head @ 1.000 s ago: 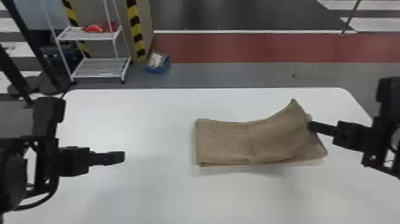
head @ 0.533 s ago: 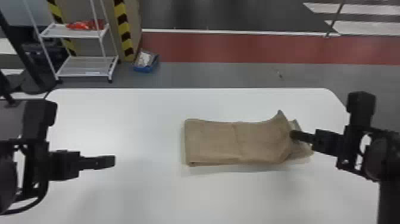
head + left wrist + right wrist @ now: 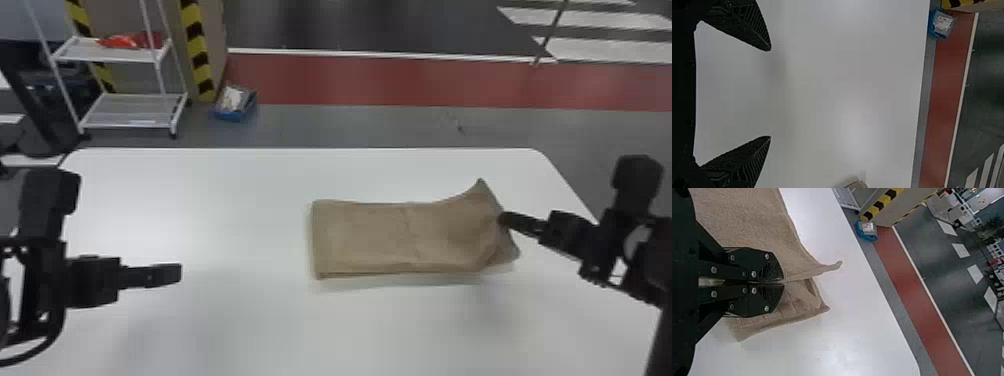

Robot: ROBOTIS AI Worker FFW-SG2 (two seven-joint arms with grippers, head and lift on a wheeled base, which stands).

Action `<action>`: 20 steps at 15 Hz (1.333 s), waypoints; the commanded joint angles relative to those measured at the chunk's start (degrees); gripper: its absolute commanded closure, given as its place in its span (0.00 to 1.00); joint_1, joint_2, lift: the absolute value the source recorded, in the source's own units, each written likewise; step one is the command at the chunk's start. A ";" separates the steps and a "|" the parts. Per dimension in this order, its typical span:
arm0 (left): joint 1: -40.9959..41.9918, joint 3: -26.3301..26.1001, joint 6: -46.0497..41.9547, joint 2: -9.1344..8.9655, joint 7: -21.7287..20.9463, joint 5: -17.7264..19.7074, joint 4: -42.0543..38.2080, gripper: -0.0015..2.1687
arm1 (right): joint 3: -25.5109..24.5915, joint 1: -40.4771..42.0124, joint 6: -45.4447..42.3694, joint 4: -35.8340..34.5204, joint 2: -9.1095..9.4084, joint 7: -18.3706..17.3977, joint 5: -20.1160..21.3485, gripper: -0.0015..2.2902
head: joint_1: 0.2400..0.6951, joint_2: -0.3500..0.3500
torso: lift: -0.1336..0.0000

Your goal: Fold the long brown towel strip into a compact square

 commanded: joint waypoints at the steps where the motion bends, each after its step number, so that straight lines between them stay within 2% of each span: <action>1: 0.72 -0.34 0.07 -0.67 -0.07 -0.36 -0.22 0.04 | 1.33 -0.88 -2.69 5.09 0.05 -0.08 1.62 0.48 | 1.00 0.38 | 0.04; 3: 1.25 -0.16 0.07 -0.58 -0.16 -0.36 -0.49 0.04 | 1.51 -2.37 -3.22 7.20 0.05 -0.08 2.59 0.48 | 1.00 0.38 | 0.04; 4: 1.52 0.10 0.07 -0.58 -0.16 -0.36 -0.92 0.04 | 0.98 -2.46 -2.87 7.37 0.05 -0.08 2.23 0.34 | 1.00 0.38 | 0.04; 5: 1.60 0.19 0.07 -0.49 -0.25 -0.36 -1.01 0.04 | 0.81 -2.29 -2.52 7.37 0.05 -0.08 1.88 0.10 | 1.00 0.38 | 0.04; 6: 1.60 0.19 0.07 -0.49 -0.25 -0.36 -1.01 0.04 | 0.81 -2.11 -2.17 7.28 -0.35 -0.08 2.06 0.00 | 1.00 0.38 | 0.04; 9: 1.87 -0.08 0.07 -0.49 -0.25 -0.36 -1.19 0.04 | -0.25 -1.93 -0.59 6.67 -2.37 -0.17 2.23 0.01 | 1.00 0.37 | 0.04; 13: 1.95 -0.16 0.07 -0.40 -0.25 -0.45 -1.63 0.04 | 0.10 -2.73 -0.76 7.46 -6.33 0.01 3.64 0.02 | 1.00 0.30 | 0.04; 17: 2.13 0.01 0.07 -0.32 -0.25 -0.45 -1.63 0.04 | 3.97 -4.13 -6.74 12.73 -5.80 -0.26 6.63 0.03 | 1.00 0.27 | 0.04; 20: 2.31 0.54 0.07 -0.23 -0.25 -0.36 -1.63 0.04 | 6.78 -5.36 -10.08 15.54 -4.13 -0.26 8.12 0.04 | 1.00 0.30 | 0.04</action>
